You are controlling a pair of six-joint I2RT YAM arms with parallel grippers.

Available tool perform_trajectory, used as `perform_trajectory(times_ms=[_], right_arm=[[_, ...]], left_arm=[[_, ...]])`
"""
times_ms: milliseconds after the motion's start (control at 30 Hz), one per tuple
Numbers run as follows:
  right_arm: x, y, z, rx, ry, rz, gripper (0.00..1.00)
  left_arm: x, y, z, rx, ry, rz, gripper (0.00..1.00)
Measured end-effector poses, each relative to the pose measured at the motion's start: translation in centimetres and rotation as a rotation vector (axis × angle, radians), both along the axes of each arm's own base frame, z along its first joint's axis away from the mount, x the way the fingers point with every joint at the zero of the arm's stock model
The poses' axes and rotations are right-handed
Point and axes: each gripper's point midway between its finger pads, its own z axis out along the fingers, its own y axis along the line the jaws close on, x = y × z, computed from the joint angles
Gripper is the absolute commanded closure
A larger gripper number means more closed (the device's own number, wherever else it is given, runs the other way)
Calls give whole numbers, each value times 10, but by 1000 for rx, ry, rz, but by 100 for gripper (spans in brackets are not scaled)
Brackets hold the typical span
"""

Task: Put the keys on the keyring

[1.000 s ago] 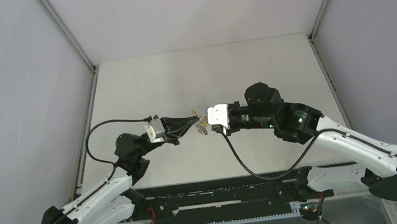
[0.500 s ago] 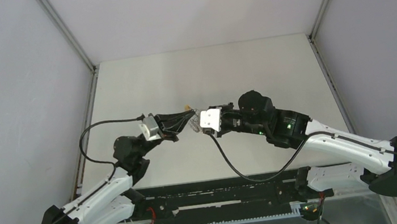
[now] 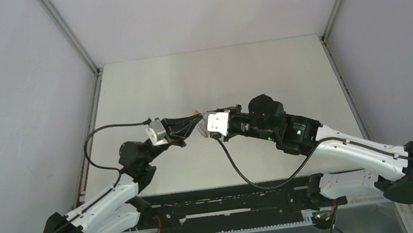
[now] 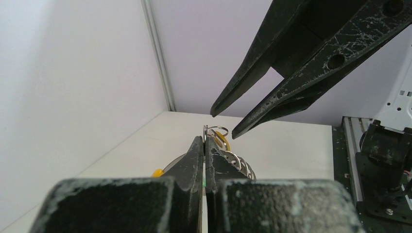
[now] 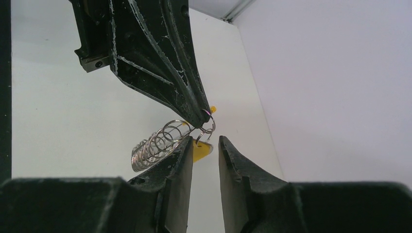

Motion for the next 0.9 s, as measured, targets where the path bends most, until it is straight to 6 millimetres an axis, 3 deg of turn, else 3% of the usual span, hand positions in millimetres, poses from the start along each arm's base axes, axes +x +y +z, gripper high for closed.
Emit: perform_trajectory(times_ms=[200,400,900], right_arm=[[1,3,-3,-8,-3,3,80],[3,6,-8,-25,-1,2,100],[-9,14,-10,-4,45,107,100]], left_arm=[[0,0,0,-1,0,2,100],[1,1,4,-20,2,11,100],[-7,5,7,-124,-23,-14,100]])
